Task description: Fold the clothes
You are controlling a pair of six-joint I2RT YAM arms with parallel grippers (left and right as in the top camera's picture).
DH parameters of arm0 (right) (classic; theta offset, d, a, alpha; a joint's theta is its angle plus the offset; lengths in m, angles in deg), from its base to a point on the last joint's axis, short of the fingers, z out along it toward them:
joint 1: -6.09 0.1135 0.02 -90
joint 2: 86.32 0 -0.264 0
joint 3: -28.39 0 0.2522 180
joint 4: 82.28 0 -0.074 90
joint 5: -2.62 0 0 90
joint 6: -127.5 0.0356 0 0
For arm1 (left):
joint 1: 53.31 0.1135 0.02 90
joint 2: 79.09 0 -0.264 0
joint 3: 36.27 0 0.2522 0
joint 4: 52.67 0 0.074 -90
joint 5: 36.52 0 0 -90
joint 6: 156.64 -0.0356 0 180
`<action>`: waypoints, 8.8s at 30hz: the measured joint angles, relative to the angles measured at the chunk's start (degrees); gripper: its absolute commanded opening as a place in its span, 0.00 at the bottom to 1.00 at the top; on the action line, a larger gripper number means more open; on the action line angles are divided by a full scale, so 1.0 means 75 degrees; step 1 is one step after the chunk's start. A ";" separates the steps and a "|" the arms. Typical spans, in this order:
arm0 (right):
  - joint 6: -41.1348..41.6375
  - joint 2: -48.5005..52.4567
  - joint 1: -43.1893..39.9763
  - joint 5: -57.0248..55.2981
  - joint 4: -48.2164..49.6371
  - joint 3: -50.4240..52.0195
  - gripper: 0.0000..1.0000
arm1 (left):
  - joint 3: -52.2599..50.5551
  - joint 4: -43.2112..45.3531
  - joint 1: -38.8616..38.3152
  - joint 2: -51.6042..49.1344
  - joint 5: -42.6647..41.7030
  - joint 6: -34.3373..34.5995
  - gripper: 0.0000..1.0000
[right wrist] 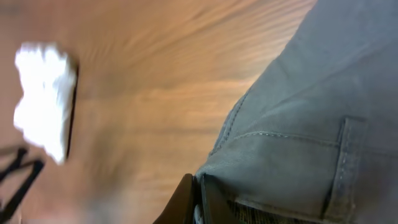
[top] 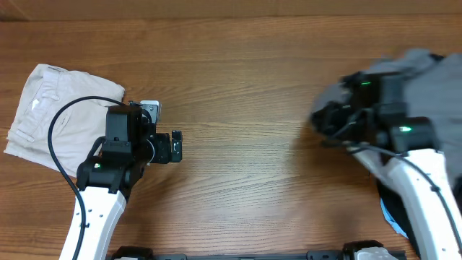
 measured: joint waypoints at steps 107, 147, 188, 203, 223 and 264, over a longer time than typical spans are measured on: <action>0.0781 0.0915 -0.0647 -0.3308 -0.1918 -0.0385 1.00 | 0.1667 0.1982 0.0382 -0.5887 -0.3156 0.3905 0.74; 0.0781 0.0915 -0.0644 -0.3360 -0.1903 -0.0385 1.00 | 0.1836 0.0195 0.0551 -0.5890 -0.4010 0.3789 0.70; 0.0784 0.0915 -0.0647 -0.3398 -0.1932 -0.0385 1.00 | 0.2186 0.0425 -0.0318 -0.5901 -0.2229 0.3704 0.78; 0.0781 0.0915 -0.0647 -0.3416 -0.1932 -0.0385 1.00 | 0.2189 0.0662 -0.0318 -0.5901 -0.2110 0.3958 0.04; 0.0781 0.0915 -0.0647 -0.3687 -0.2046 -0.0385 1.00 | 0.2311 -0.2553 -0.0128 -0.5622 -0.1600 0.3214 0.68; 0.1719 0.4016 -0.1923 -0.3031 -0.0437 0.0035 0.50 | 0.2328 -0.3305 -0.0720 -0.5418 -0.1859 0.2830 0.66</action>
